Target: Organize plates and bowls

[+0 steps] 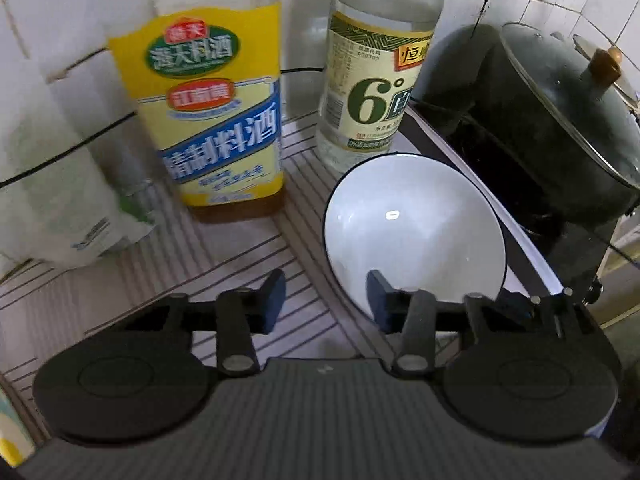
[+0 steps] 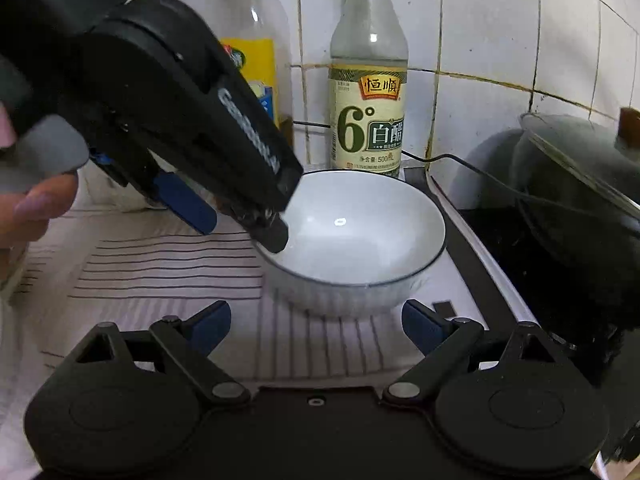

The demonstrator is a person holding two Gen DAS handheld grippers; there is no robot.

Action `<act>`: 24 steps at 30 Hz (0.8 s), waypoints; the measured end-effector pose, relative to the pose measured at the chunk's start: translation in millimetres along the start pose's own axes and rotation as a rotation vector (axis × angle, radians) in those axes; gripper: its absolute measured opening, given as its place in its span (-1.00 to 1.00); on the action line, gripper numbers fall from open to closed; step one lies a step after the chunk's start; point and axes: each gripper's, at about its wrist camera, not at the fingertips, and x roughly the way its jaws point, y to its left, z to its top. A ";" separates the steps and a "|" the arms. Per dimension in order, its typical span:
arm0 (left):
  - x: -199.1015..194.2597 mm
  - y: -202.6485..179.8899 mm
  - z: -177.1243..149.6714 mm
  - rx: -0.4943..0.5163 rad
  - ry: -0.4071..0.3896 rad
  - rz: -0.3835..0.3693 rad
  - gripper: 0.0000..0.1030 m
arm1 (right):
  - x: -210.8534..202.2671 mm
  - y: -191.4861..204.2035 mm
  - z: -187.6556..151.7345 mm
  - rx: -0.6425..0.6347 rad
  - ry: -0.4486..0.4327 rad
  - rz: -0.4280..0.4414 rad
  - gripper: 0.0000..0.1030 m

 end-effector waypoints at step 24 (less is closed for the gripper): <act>-8.1 -11.3 -12.0 0.017 -0.010 0.045 -0.86 | 5.2 -11.1 -4.5 0.257 -0.020 0.057 0.83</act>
